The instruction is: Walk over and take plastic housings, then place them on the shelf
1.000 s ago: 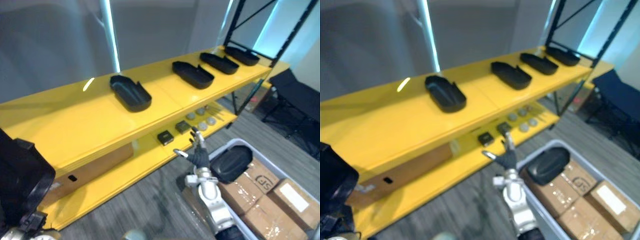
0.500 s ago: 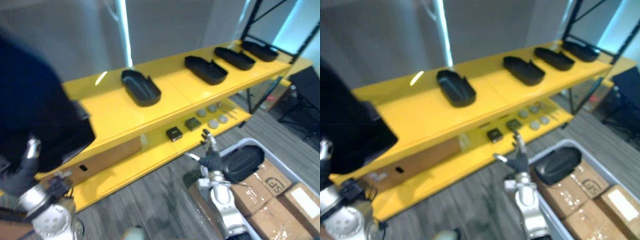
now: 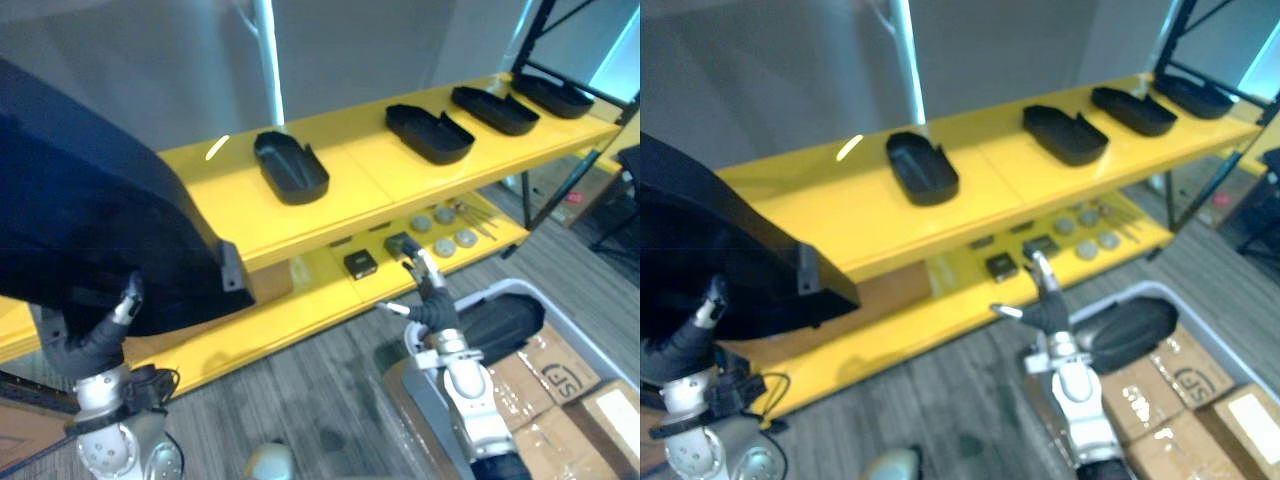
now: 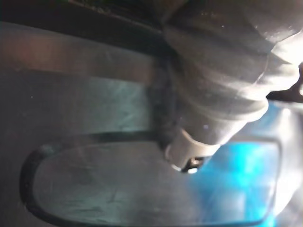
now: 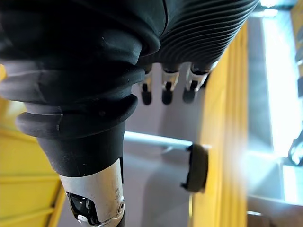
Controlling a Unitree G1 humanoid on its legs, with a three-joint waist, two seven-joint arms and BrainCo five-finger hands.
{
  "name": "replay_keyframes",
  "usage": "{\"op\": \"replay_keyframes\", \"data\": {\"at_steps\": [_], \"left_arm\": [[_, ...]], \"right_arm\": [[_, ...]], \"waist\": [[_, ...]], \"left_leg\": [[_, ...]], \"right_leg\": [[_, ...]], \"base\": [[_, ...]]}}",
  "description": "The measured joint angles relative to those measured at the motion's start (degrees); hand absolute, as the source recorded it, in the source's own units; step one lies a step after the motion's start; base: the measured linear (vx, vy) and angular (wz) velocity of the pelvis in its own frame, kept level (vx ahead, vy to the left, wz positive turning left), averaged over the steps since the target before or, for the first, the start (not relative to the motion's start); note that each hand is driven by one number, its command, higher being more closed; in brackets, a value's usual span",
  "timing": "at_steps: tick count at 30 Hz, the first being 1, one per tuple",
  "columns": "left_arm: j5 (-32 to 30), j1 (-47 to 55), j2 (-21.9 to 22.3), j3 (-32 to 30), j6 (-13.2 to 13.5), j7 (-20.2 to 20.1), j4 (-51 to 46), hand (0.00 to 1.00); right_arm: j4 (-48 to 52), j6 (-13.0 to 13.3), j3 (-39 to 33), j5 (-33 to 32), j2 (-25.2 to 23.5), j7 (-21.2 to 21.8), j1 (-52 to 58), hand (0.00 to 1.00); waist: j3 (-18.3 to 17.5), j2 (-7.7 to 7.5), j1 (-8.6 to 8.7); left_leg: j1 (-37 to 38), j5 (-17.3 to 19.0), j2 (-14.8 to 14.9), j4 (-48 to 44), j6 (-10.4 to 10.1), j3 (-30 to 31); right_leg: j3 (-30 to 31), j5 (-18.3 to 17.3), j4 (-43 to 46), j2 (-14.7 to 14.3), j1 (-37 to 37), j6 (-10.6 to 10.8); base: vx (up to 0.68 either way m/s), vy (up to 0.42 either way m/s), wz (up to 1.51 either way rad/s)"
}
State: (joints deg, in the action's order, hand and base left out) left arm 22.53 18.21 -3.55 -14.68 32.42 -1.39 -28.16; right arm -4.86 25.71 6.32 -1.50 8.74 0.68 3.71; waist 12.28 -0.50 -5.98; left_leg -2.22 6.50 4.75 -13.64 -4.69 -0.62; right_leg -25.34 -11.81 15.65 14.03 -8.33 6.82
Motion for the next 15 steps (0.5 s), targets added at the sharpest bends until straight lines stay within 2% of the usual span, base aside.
{"op": "replay_keyframes", "data": {"at_steps": [3,5,6,7,8,9,10,12,14,15], "left_arm": [[-0.98,0.09,0.67,-0.19,0.35,0.19,-0.29,1.0],[-1.11,-0.31,0.67,-0.53,1.45,-0.05,-0.74,1.0],[-1.15,-0.31,0.6,-0.74,1.66,-0.16,-1.41,1.0],[-1.3,-0.31,0.51,-0.95,2.06,-0.11,-1.98,1.0],[-1.34,-0.66,0.37,-1.31,2.37,-0.02,-2.08,1.0],[-2.08,-1.16,0.75,-1.81,2.36,0.43,-2.02,1.0],[-2.34,-1.37,0.08,-3.11,2.34,0.86,-2.22,1.0],[-2.36,-2.3,-1.34,-3.33,2.07,2.56,-2.22,1.0],[-2.24,-4.98,-1.99,-3.1,2.09,4.6,-1.75,1.0],[-2.21,-5.98,-2.24,-3.06,2.11,5.2,-1.32,1.0]], "right_arm": [[1.0,2.15,-0.09,-0.01,-1.6,0.27,0.23,0.0],[2.41,3.14,-0.14,-0.11,-2.6,-0.94,0.16,0.0],[2.68,3.23,-0.43,-0.6,-3.05,-1.93,0.09,0.0],[2.68,3.25,-1.11,-1.0,-3.24,-3.32,0.1,0.0],[2.7,3.3,-1.35,-1.05,-3.67,-3.74,-0.23,0.0],[2.68,3.6,-1.26,-1.14,-3.97,-4.77,-0.45,0.0],[2.61,4.42,-0.77,-1.15,-4.5,-4.87,-1.26,0.0],[2.34,5.8,-0.53,-0.95,-5.24,-4.88,-3.18,0.0],[2.22,6.73,-0.53,-1.13,-4.88,-4.41,-5.73,0.0],[2.22,6.83,-0.53,-1.26,-4.6,-4.15,-6.59,0.0]], "waist": [[-0.11,-0.25,0.0],[0.06,-1.35,-0.34],[-0.23,-2.13,-1.11],[-1.24,-2.22,-1.28],[-1.4,-2.78,-1.32],[-1.86,-3.2,-1.52],[-1.92,-3.26,-1.74],[-1.76,-3.03,-1.3],[-1.87,-2.49,-0.77],[-1.88,-2.34,-0.66]], "left_leg": [[-2.0,1.25,-0.92,-2.86,0.76,-0.31],[-4.02,1.94,-2.05,-5.19,2.0,-0.8],[-4.7,3.12,-2.95,-6.94,3.76,-2.85],[-4.56,4.91,-4.0,-6.77,3.71,-2.67],[-4.65,5.38,-4.73,-7.36,3.43,-2.09],[-4.08,5.84,-5.65,-7.9,4.19,-1.33],[-3.13,6.13,-6.35,-7.74,4.48,-0.61],[-0.72,7.13,-6.87,-6.33,5.91,1.94],[2.0,7.42,-6.16,-4.36,6.02,5.19],[2.83,7.29,-5.92,-3.57,5.65,5.96]], "right_leg": [[-0.83,-1.27,1.37,1.55,0.35,1.52],[-1.85,-1.75,1.64,2.99,0.34,2.42],[-2.03,-2.19,1.36,4.0,-0.28,3.84],[-2.78,-2.33,3.66,5.08,-1.41,5.22],[-1.83,-2.55,9.88,5.94,0.01,4.87],[0.76,-0.3,18.68,7.98,3.8,2.94],[5.53,3.24,24.68,8.28,6.49,2.17],[11.71,6.26,32.19,7.67,9.88,2.29],[12.47,-0.96,35.61,4.29,13.76,-1.72],[12.31,-2.34,34.55,3.5,14.92,-2.6]], "base": [[-0.07,0.048,0.18],[0.01,0.104,0.47],[0.13,0.114,0.55],[0.17,0.088,0.61],[0.26,0.096,0.64],[0.26,0.141,0.54],[0.26,0.165,0.47],[0.28,0.063,0.47],[0.3,-0.029,0.6],[0.26,-0.07,0.7]]}}
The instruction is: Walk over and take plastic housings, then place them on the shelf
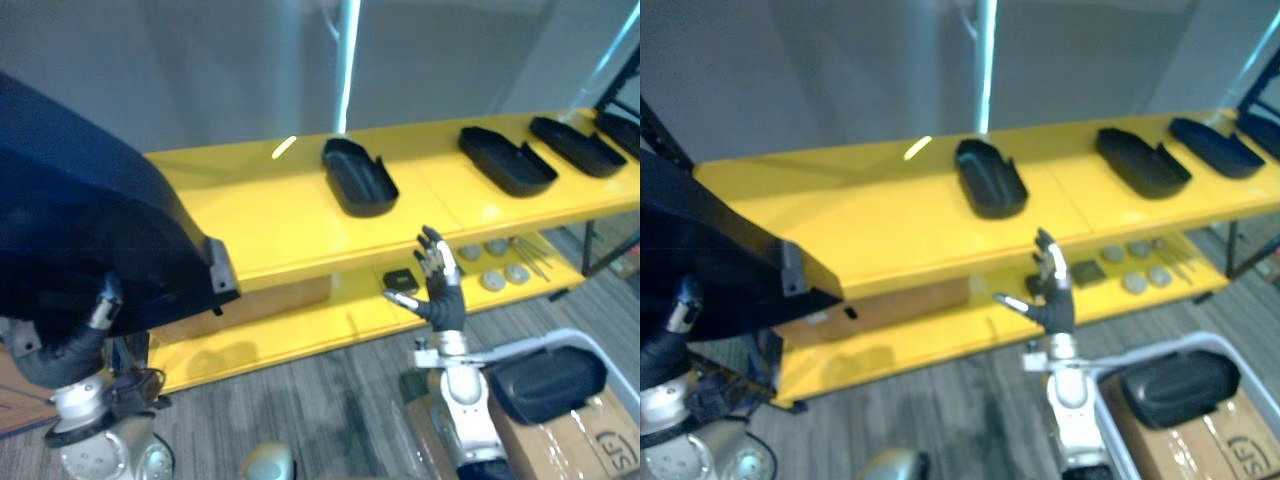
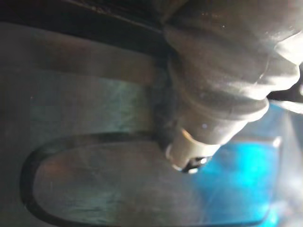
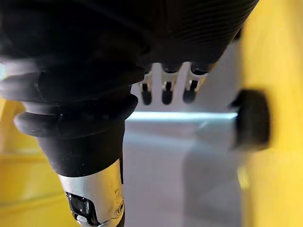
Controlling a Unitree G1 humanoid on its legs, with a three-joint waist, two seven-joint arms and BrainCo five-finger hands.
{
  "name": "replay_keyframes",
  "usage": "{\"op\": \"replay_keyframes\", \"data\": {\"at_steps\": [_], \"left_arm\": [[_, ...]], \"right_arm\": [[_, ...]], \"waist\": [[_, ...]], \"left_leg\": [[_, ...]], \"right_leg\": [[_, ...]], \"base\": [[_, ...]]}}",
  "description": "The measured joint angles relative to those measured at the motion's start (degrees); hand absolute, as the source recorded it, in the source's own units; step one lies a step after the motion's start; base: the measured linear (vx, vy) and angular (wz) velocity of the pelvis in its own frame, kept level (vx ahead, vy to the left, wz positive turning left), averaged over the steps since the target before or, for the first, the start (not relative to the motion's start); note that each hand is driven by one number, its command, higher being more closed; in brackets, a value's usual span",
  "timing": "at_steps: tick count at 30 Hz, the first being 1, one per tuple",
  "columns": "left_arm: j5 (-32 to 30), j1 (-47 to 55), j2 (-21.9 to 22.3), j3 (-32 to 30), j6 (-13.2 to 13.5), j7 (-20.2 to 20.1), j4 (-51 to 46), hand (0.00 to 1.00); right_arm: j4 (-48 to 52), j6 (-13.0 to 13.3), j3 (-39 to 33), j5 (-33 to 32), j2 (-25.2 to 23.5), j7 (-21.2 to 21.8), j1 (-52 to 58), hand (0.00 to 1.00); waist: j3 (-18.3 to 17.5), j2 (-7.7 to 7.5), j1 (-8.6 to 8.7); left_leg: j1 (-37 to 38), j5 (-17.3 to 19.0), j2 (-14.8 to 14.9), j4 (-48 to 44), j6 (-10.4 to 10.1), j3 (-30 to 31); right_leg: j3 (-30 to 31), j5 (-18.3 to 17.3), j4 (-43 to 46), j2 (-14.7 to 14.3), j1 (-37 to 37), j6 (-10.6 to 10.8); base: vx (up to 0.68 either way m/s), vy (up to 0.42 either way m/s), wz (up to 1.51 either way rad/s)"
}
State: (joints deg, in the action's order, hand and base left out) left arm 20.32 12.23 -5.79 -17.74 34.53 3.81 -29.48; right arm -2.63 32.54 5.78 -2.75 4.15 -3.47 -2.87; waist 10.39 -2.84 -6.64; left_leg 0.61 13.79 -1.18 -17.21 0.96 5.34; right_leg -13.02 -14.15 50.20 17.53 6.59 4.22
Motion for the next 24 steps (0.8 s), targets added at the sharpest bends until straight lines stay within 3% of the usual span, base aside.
{"op": "replay_keyframes", "data": {"at_steps": [1,3,4,5,6,8,9,11,14,17,19,24], "left_arm": [[0.01,-2.42,-0.63,0.1,-0.06,1.18,1.71,1.0],[-0.03,-5.96,-0.84,0.37,-0.5,3.1,4.82,1.0],[-0.22,-7.1,-0.94,0.63,-1.2,5.53,6.47,1.0],[-0.22,-6.82,-1.14,0.6,-1.98,6.66,6.57,1.0],[-0.26,-6.43,-1.29,0.64,-2.42,7.24,6.65,1.0],[-1.04,-2.84,2.22,2.48,-4.3,8.7,7.27,1.0],[-1.73,-1.9,3.14,2.93,-5.19,8.67,7.3,1.0],[-3.39,-1.7,4.65,3.16,-6.34,7.6,6.86,1.0],[-2.62,-2.38,4.65,3.88,-7.11,4.33,6.87,1.0],[-2.64,-3.02,4.63,5.82,-7.76,2.69,6.86,1.0],[-2.74,-3.27,4.18,5.77,-10.47,2.37,6.86,1.0],[-2.41,-3.22,1.65,3.5,-16.51,1.11,6.98,1.0]], "right_arm": [[0.03,-0.01,0.01,-1.01,0.62,1.25,-1.67,0.0],[0.8,-0.16,0.02,-3.51,1.74,3.52,-3.43,0.0],[2.41,-0.81,0.12,-5.95,2.29,6.18,-3.91,0.0],[2.75,-1.11,0.64,-7.3,2.32,7.56,-4.29,0.0],[2.75,-1.53,1.23,-8.19,2.34,8.47,-4.43,0.0],[2.17,-2.73,3.49,-9.14,5.06,11.2,-4.63,0.0],[2.18,-3.08,4.38,-10.12,6.14,12.29,-4.67,0.0],[2.22,-4.24,4.45,-10.54,7.22,13.24,-4.92,0.0],[3.3,-4.29,3.55,-8.11,8.03,9.92,-4.66,0.0],[9.98,-3.99,-0.27,-3.25,8.11,4.93,-4.04,0.0],[16.06,-3.59,-5.14,0.4,8.06,0.32,-2.01,0.0],[22.38,-2.52,-18.49,1.84,7.94,-5.96,2.54,0.0]], "waist": [[0.05,0.51,0.83],[0.03,1.83,1.85],[-0.19,1.68,2.37],[-0.82,0.61,2.59],[-1.46,-0.43,2.61],[-2.66,3.95,1.77],[-2.82,5.24,1.47],[-3.17,5.9,1.37],[-3.15,5.8,2.13],[-3.18,5.63,2.02],[-3.28,5.06,2.35],[-4.0,3.5,3.83]], "left_leg": [[1.52,-0.35,0.72,0.92,-0.83,1.81],[2.59,0.26,2.38,0.51,-2.06,4.22],[2.52,1.3,2.65,-0.28,-3.81,6.25],[2.4,2.26,2.25,-0.63,-5.21,7.62],[2.4,2.93,1.81,-0.66,-5.92,8.6],[2.18,3.43,6.14,-0.42,-7.2,10.29],[2.01,2.44,7.18,0.14,-7.91,10.38],[1.17,-1.85,8.19,2.05,-8.06,7.17],[1.44,-4.76,9.12,4.19,-7.59,-0.66],[2.88,-6.16,9.08,8.7,-7.65,-2.19],[4.25,-6.17,8.31,9.99,-7.64,-2.97],[6.12,-6.08,7.99,12.86,-7.49,-6.48]], "right_leg": [[0.24,-1.46,-5.02,-1.7,1.57,-2.1],[4.46,-1.07,-15.82,-5.06,2.92,-1.55],[7.88,2.41,-24.59,-6.6,3.26,0.5],[9.02,8.18,-28.81,-6.52,3.39,0.54],[9.64,11.43,-30.2,-6.4,3.51,2.96],[5.64,9.55,-31.09,-9.33,1.1,2.29],[3.85,9.32,-32.19,-9.96,0.0,1.56],[-0.71,9.23,-35.0,-9.69,-2.63,0.7],[-5.49,9.57,-38.03,-9.15,-6.36,0.21],[-7.43,9.6,-38.91,-8.75,-7.51,0.25],[-7.29,10.06,-40.37,-8.46,-8.93,0.99],[-5.23,12.11,-44.04,-8.65,-9.59,1.8]], "base": [[0.25,-0.126,0.83],[0.26,-0.195,1.01],[0.24,-0.235,1.05],[0.25,-0.28,1.07],[0.23,-0.313,0.8],[0.28,-0.352,0.66],[0.25,-0.313,0.73],[0.19,-0.258,0.92],[0.09,-0.1,0.86],[0.05,-0.032,0.5],[0.01,0.039,0.02],[-0.04,0.057,-0.21]]}}
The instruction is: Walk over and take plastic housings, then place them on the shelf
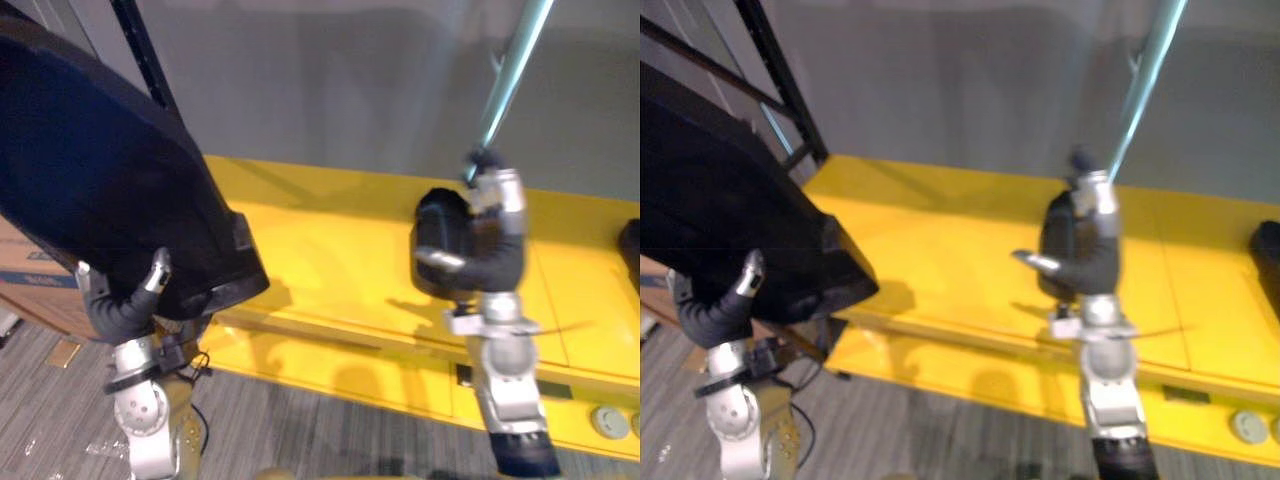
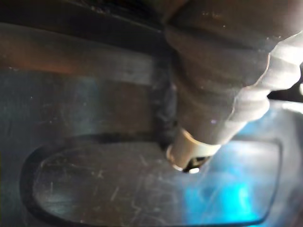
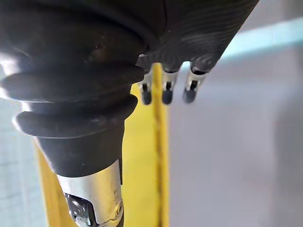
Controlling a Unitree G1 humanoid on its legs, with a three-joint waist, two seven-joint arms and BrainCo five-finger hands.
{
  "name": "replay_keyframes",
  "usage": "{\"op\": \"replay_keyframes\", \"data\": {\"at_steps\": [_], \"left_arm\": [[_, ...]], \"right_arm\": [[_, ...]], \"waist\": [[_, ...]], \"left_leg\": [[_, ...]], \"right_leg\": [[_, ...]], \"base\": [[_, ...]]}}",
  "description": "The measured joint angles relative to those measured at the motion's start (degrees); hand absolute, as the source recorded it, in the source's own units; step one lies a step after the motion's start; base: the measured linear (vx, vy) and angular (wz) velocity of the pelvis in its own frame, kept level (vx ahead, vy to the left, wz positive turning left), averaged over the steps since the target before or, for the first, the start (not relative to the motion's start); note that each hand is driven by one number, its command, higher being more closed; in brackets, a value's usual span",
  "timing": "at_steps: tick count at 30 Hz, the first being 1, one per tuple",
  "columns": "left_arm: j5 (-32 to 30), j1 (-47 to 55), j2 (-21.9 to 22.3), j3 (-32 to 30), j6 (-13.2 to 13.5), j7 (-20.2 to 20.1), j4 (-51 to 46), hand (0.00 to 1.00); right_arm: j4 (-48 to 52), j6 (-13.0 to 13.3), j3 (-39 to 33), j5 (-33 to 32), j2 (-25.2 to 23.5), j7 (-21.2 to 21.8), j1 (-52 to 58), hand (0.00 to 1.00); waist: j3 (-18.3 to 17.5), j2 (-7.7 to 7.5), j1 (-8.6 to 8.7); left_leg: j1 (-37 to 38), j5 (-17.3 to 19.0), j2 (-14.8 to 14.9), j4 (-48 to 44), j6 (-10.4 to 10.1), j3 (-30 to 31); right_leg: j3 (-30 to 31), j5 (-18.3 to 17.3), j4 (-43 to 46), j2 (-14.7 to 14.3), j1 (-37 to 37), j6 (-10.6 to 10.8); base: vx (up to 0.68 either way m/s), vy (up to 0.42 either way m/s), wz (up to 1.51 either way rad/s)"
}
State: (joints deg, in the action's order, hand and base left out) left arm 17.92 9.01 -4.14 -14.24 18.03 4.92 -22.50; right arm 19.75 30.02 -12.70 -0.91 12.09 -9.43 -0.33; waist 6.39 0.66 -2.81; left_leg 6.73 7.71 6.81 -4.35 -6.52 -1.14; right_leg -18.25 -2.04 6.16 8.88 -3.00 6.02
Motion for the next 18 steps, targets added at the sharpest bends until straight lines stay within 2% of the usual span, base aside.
{"op": "replay_keyframes", "data": {"at_steps": [2,3,5,6,7,9,10,11,12,15,18], "left_arm": [[0.62,-0.03,-1.72,-1.4,-4.01,-1.7,0.34,1.0],[1.36,-0.07,-2.27,-1.42,-4.9,-2.37,0.63,1.0],[4.79,-1.23,-3.24,-2.6,-9.83,-6.39,3.83,1.0],[6.01,-1.85,-3.63,-2.85,-11.07,-6.89,5.45,1.0],[9.05,-3.9,-5.08,-3.32,-14.03,-8.06,11.19,1.0],[11.55,-6.83,-7.22,-3.73,-17.3,-8.29,19.26,1.0],[11.55,-7.89,-8.03,-3.7,-18.34,-8.29,21.87,1.0],[11.64,-10.47,-10.47,-3.58,-20.56,-8.28,27.75,1.0],[12.42,-11.51,-11.59,-3.54,-21.29,-8.25,29.97,1.0],[15.08,-18.55,-17.8,-3.57,-24.76,-7.64,39.75,1.0],[18.18,-25.48,-24.56,-3.07,-28.49,-7.97,51.14,1.0]], "right_arm": [[0.93,-0.04,-5.08,1.14,-0.08,-2.8,2.62,0.0],[1.2,-0.08,-6.42,1.14,-0.16,-3.41,3.51,0.0],[1.36,-0.53,-11.92,0.93,-0.73,-5.63,6.5,0.0],[1.3,-0.72,-13.16,0.64,-0.94,-5.91,7.26,0.0],[0.6,-1.34,-15.53,0.25,-1.36,-6.17,9.16,0.0],[-1.85,-2.32,-17.44,-0.65,-1.48,-6.06,10.41,0.0],[-3.03,-2.73,-17.97,-0.65,-1.57,-5.92,10.87,0.0],[-6.02,-3.59,-18.54,-1.61,-1.93,-5.5,11.86,0.0],[-7.07,-3.91,-18.63,-2.35,-2.21,-5.36,12.16,0.0],[-9.49,-4.07,-19.42,-7.54,-3.3,-1.78,13.76,0.0],[-9.38,-3.88,-18.14,-8.21,-3.05,1.96,13.79,0.0]], "waist": [[-0.19,-0.06,1.17],[-0.3,0.05,1.61],[-0.95,1.03,2.85],[-1.13,1.34,3.36],[-1.58,2.13,4.66],[-1.71,3.05,5.99],[-1.82,3.2,6.76],[-1.88,3.42,7.53],[-1.88,3.42,8.07],[-1.61,3.82,10.2],[-0.9,4.45,11.38]], "left_leg": [[0.29,0.46,0.05,0.06,0.71,-2.65],[0.28,0.54,0.0,0.1,0.83,-2.95],[0.34,0.55,-0.11,0.68,0.85,-5.57],[0.32,0.54,-0.16,0.78,0.84,-6.02],[0.47,0.52,-0.16,0.98,0.82,-7.37],[1.51,0.44,-0.05,1.85,0.69,-9.43],[1.65,0.44,-0.01,2.01,0.68,-10.03],[2.23,0.44,0.1,2.38,0.68,-11.86],[2.25,0.44,0.13,2.41,0.68,-12.27],[2.44,0.44,0.02,2.63,0.68,-14.07],[3.25,0.44,-0.29,2.93,0.68,-15.97]], "right_leg": [[1.97,1.04,-1.53,-0.38,0.21,-0.07],[2.46,1.38,-1.96,-0.43,0.23,-0.08],[4.55,2.51,-2.76,-0.63,1.63,-0.02],[5.05,2.75,-2.88,-0.67,1.97,0.19],[6.15,3.17,-2.89,-0.81,2.69,0.43],[8.05,3.73,-2.92,-1.29,3.32,0.35],[8.58,3.78,-2.94,-1.41,3.49,0.35],[9.99,3.99,-2.97,-1.8,4.21,0.23],[10.62,4.15,-3.07,-1.99,4.46,0.27],[12.09,4.84,-3.63,-2.21,5.15,0.28],[13.71,5.68,-4.67,-2.3,5.11,0.45]], "base": [[-0.08,0.03,-0.46],[-0.06,0.025,-0.41],[-0.02,0.034,-0.44],[0.01,0.037,-0.47],[0.02,0.023,-0.37],[0.03,0.019,-0.47],[0.03,0.018,-0.58],[0.01,0.011,-0.45],[0.01,0.01,-0.51],[0.0,0.012,-0.27],[-0.01,0.029,-0.29]]}}
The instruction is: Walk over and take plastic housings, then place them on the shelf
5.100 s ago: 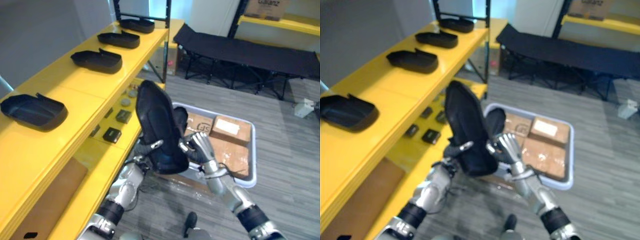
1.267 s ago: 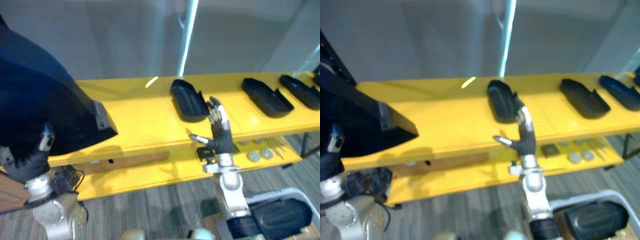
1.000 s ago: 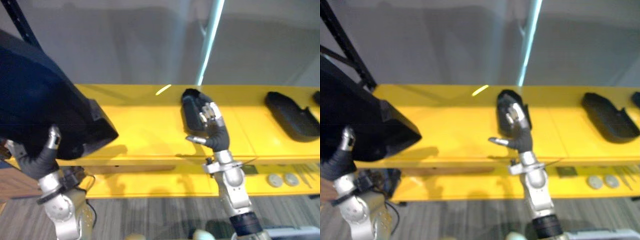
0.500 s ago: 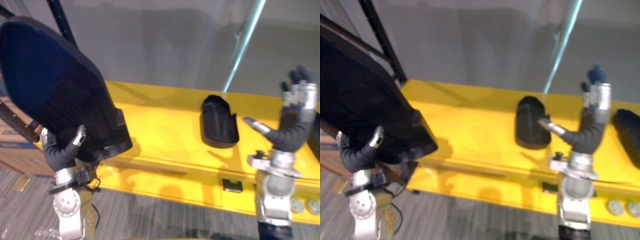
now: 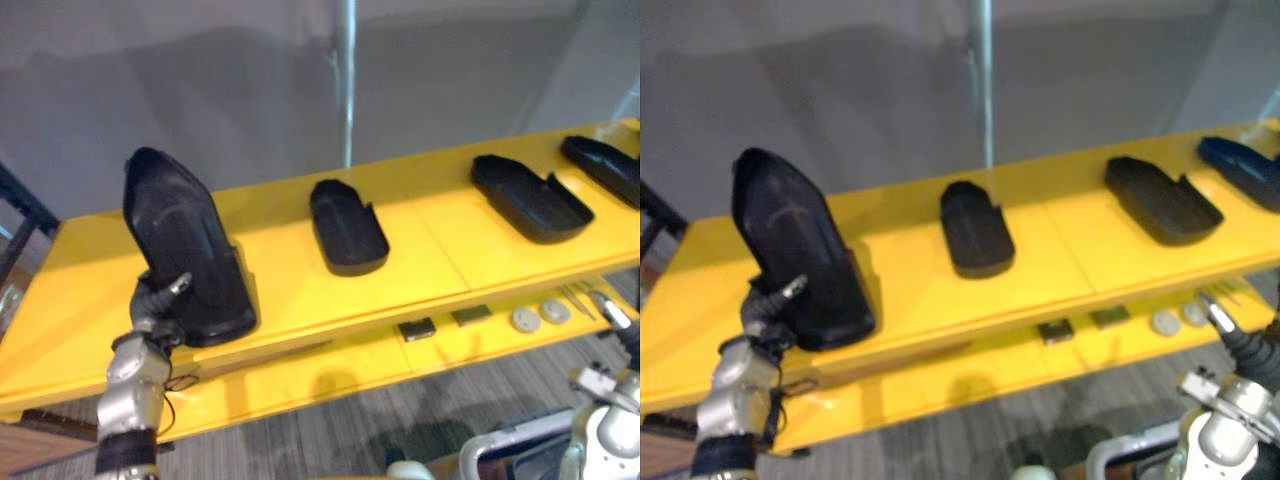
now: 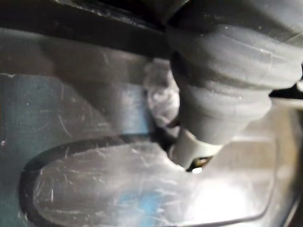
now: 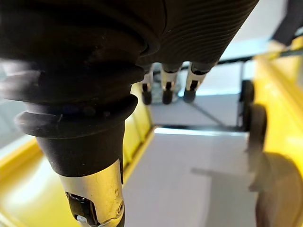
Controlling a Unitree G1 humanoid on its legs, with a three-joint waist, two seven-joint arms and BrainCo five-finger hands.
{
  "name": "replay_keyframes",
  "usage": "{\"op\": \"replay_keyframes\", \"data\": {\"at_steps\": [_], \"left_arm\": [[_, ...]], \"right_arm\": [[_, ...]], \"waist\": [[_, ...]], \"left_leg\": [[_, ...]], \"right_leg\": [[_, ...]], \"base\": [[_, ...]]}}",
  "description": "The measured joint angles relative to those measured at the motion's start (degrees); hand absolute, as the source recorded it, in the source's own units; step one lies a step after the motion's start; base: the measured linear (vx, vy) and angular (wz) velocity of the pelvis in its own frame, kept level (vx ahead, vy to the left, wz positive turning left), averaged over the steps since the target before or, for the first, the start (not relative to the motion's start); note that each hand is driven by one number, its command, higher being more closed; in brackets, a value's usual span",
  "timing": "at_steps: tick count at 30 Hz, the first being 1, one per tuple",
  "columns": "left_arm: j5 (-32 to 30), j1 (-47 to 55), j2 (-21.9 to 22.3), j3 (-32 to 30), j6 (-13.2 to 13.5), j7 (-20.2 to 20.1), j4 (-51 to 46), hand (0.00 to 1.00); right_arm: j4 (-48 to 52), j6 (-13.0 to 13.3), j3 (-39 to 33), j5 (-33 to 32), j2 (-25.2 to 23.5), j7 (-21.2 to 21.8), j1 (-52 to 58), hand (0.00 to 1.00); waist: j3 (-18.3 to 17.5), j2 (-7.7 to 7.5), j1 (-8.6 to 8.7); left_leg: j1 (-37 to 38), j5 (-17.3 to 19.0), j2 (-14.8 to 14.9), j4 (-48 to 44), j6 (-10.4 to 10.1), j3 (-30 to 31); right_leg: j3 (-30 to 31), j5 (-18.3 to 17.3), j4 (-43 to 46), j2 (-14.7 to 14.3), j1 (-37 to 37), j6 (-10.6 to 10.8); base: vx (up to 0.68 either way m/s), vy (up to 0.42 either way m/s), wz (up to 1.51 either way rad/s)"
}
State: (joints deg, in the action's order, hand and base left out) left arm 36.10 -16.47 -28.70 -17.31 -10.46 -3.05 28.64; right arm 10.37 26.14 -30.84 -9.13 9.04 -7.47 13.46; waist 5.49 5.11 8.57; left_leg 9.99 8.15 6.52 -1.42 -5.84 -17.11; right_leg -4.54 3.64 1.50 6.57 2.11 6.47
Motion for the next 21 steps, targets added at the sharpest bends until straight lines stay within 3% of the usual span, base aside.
{"op": "replay_keyframes", "data": {"at_steps": [4,8,14,21], "left_arm": [[1.14,-6.79,-5.59,2.61,-4.07,-0.06,10.19,1.0],[0.54,-9.69,-7.04,3.8,-7.59,0.29,13.33,1.0],[-7.38,-12.79,-7.15,4.72,-14.8,-1.25,16.89,1.0],[-10.72,-13.39,-7.29,6.74,-16.76,-3.38,18.21,1.0]], "right_arm": [[0.01,-0.11,4.13,-1.43,1.09,2.75,-0.07,0.0],[0.04,-0.37,6.76,-2.07,3.0,3.81,-0.34,0.0],[0.32,-3.38,8.26,-3.65,3.25,3.83,-0.38,0.0],[0.39,-5.56,10.93,-3.64,3.32,3.19,-0.15,0.0]], "waist": [[0.23,-0.08,0.2],[0.27,-0.07,0.28],[1.73,0.01,0.4],[1.92,-0.19,0.5]], "left_leg": [[-0.12,0.0,-0.07,0.09,0.0,-1.31],[-0.08,0.0,-0.13,0.08,0.0,-1.55],[0.03,0.01,-0.2,-0.04,-0.01,-1.48],[0.02,0.02,-0.19,-0.07,-0.03,-1.37]], "right_leg": [[1.0,1.89,-2.74,-0.03,-0.14,0.01],[1.35,2.3,-3.28,0.03,-0.21,-0.01],[1.28,2.95,-4.26,0.27,-1.25,-0.07],[1.15,3.71,-5.52,0.26,-2.05,-0.06]], "base": [[-0.02,0.003,-0.14],[-0.01,0.002,-0.03],[-0.02,-0.005,0.0],[-0.02,-0.015,0.01]]}}
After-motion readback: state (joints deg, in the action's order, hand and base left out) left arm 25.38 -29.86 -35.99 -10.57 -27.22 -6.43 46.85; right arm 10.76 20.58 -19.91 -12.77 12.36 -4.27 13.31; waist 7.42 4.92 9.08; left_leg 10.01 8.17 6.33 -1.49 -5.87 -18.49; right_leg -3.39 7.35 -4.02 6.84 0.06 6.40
